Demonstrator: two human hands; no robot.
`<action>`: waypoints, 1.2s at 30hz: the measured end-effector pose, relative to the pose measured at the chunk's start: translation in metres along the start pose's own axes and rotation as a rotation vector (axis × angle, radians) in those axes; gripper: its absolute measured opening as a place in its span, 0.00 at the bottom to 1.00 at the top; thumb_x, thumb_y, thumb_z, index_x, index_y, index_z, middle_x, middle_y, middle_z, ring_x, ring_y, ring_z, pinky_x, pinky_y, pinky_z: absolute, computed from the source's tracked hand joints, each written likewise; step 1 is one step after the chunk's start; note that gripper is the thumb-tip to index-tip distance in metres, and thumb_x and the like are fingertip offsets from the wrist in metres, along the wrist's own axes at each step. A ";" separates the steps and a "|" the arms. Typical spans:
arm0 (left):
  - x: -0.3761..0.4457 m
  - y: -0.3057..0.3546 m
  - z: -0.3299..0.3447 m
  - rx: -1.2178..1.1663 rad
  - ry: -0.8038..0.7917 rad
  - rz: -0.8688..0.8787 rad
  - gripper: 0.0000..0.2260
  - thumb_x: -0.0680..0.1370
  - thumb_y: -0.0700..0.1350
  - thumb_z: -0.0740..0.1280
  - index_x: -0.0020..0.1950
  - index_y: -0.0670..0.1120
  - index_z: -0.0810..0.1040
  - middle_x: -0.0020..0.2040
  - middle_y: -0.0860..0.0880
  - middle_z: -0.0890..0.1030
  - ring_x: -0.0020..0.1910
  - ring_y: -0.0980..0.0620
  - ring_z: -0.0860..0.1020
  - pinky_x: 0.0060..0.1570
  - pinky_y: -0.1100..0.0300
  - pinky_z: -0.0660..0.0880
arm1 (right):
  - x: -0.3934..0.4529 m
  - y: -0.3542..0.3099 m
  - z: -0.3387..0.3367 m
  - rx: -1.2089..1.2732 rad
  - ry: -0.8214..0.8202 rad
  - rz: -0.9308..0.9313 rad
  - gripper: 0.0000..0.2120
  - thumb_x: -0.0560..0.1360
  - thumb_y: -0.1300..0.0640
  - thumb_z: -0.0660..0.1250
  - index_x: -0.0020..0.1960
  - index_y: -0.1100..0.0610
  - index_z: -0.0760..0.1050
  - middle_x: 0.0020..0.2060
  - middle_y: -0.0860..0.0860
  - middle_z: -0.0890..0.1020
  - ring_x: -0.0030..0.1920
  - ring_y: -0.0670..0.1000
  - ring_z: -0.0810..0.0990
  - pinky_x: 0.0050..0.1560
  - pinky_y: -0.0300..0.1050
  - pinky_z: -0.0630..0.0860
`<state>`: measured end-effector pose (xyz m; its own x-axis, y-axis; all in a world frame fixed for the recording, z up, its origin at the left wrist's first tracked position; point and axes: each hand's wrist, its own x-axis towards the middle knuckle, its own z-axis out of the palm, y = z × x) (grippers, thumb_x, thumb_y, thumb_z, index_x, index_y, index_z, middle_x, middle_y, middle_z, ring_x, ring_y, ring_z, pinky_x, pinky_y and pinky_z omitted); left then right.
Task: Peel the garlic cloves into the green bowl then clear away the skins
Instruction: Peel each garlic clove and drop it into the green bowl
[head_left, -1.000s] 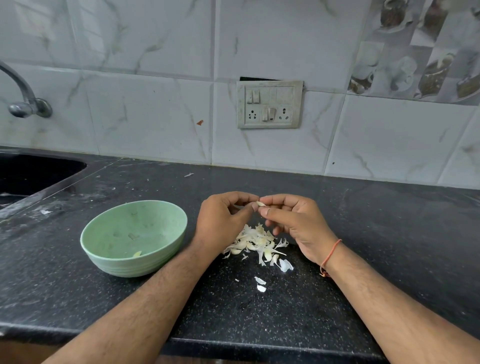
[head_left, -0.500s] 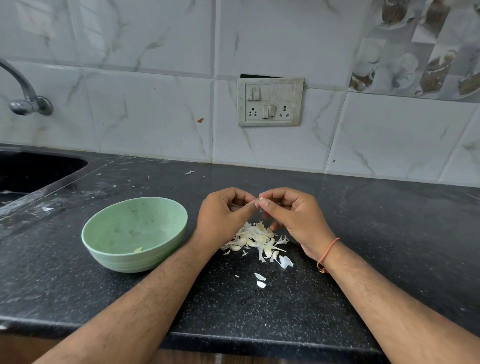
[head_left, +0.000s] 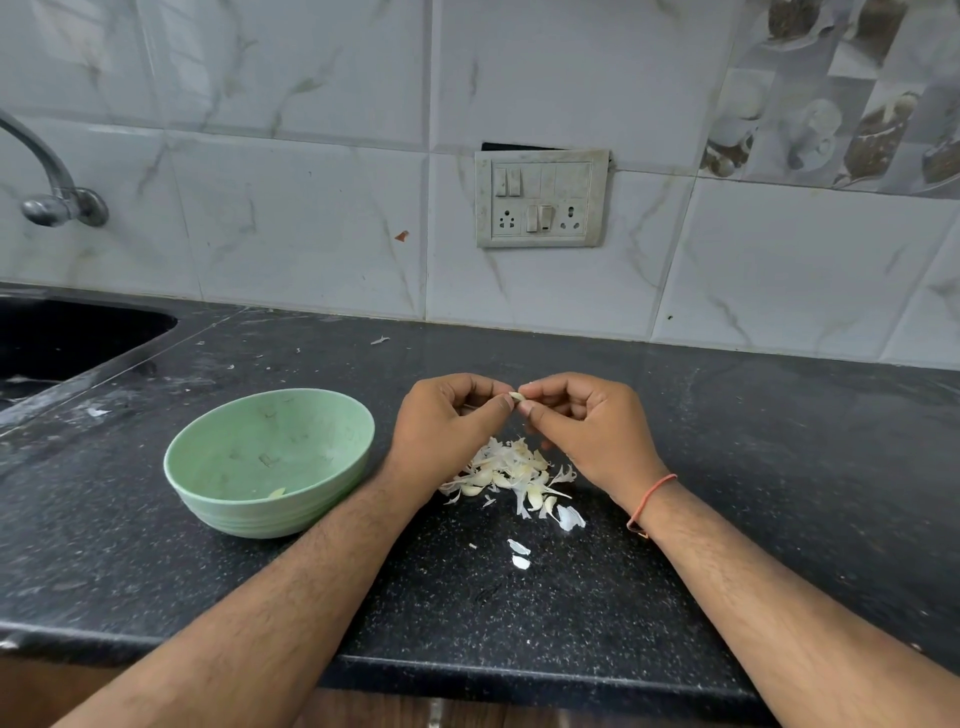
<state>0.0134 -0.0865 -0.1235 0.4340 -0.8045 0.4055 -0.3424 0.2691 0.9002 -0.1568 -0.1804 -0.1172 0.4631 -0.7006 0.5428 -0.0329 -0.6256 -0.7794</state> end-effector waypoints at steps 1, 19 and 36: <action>0.000 0.001 0.000 -0.005 -0.003 -0.003 0.02 0.79 0.47 0.76 0.48 0.53 0.90 0.38 0.50 0.87 0.37 0.53 0.81 0.45 0.44 0.84 | 0.000 0.000 0.000 -0.028 0.004 -0.014 0.07 0.76 0.61 0.79 0.51 0.50 0.88 0.39 0.45 0.88 0.38 0.50 0.87 0.41 0.49 0.86; -0.004 0.009 0.001 -0.169 -0.024 -0.066 0.03 0.76 0.39 0.77 0.47 0.46 0.89 0.37 0.46 0.85 0.36 0.50 0.77 0.38 0.55 0.75 | -0.003 -0.006 0.001 -0.049 -0.006 -0.055 0.06 0.74 0.58 0.81 0.49 0.51 0.89 0.38 0.44 0.88 0.35 0.48 0.85 0.38 0.42 0.82; -0.007 0.011 0.000 -0.209 -0.011 -0.108 0.04 0.75 0.35 0.75 0.44 0.43 0.88 0.36 0.42 0.82 0.37 0.47 0.76 0.38 0.55 0.73 | -0.004 -0.004 0.002 0.047 -0.050 -0.004 0.07 0.74 0.61 0.81 0.50 0.53 0.89 0.36 0.52 0.88 0.32 0.53 0.84 0.34 0.44 0.81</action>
<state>0.0064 -0.0783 -0.1161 0.4491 -0.8401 0.3044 -0.1140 0.2840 0.9520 -0.1564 -0.1742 -0.1167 0.5067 -0.6796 0.5305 0.0104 -0.6104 -0.7920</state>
